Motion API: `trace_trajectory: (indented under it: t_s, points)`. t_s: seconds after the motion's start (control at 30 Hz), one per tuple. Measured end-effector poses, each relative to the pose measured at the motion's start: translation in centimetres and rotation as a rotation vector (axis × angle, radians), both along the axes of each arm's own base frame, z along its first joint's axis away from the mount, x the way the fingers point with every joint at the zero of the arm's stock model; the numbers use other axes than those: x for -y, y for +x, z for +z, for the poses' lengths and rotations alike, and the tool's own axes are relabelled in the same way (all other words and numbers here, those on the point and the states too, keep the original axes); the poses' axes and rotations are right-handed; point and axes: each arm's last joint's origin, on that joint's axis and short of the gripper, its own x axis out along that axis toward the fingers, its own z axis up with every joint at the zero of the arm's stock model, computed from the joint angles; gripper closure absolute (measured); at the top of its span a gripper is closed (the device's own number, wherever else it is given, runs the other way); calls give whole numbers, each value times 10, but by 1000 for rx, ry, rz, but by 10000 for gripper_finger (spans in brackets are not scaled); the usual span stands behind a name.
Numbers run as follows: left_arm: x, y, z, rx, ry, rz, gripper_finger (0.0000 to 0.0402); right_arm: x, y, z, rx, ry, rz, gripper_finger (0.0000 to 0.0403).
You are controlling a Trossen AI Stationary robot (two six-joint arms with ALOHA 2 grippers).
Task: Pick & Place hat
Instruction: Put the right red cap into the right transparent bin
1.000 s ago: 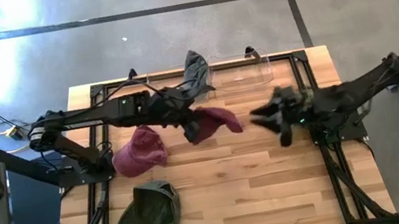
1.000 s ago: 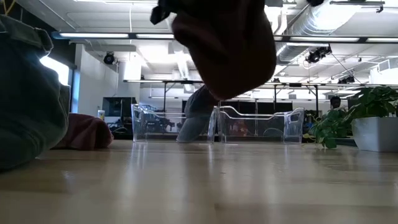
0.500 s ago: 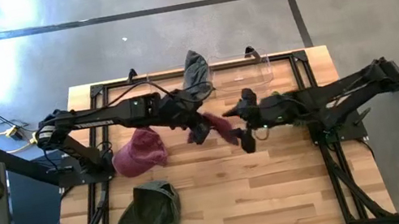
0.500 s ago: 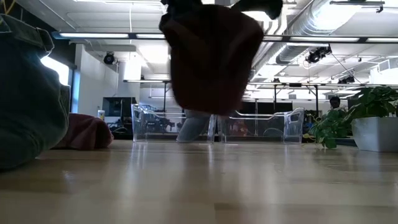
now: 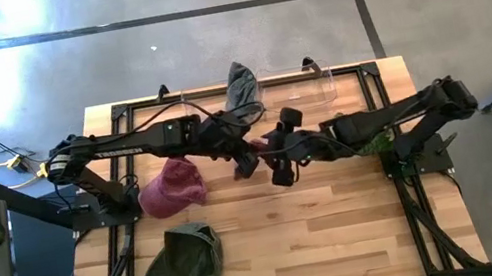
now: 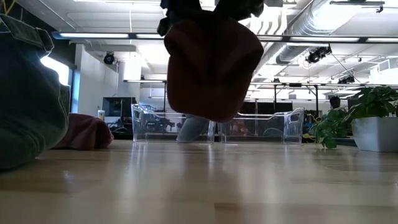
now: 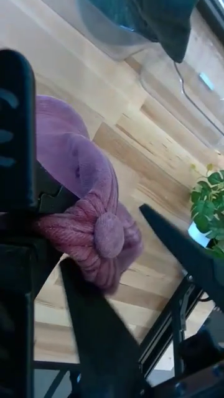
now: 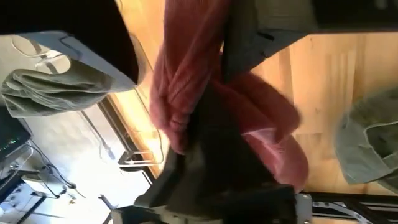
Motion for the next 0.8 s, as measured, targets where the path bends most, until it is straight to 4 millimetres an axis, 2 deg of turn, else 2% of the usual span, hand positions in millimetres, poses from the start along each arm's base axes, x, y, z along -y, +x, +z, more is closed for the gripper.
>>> trace_trajectory:
  t_s: [0.17,0.3,0.33,0.5,0.63,0.8]
  points:
    - [2,0,0,-1,-43,-47,399,8,0,1,-2,14,-5,280]
    - [4,0,0,2,-81,-91,399,16,-2,3,-32,16,74,378]
    - [4,0,0,2,-84,-95,399,18,-4,5,-42,7,95,389]
    - [7,-10,9,10,-156,-157,399,34,-26,20,-106,-71,183,380]
    - [7,-19,15,-1,-180,-169,398,55,-52,40,-151,-228,310,397]
    - [7,-29,25,26,-174,-144,398,86,-79,59,-160,-388,380,389]
